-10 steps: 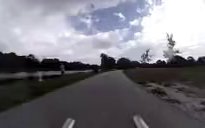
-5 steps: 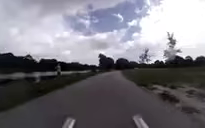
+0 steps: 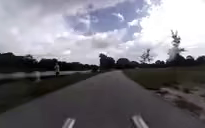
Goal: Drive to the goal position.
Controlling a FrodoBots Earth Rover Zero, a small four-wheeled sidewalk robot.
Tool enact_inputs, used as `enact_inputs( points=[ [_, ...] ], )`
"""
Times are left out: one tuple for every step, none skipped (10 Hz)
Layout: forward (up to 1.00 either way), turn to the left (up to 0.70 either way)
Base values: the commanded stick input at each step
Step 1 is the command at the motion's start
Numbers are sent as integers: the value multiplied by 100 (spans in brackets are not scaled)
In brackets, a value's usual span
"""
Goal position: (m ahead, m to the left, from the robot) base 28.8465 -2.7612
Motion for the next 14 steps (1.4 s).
enact_inputs(
  points=[
    [85, -6],
    [85, -33],
    [85, -15],
    [85, 0],
    [85, -11],
    [85, -25],
    [85, -21],
    [85, 0],
    [85, 0],
    [85, 0],
    [85, 0],
    [85, 0],
    [85, 0],
    [85, 0]
  ],
)
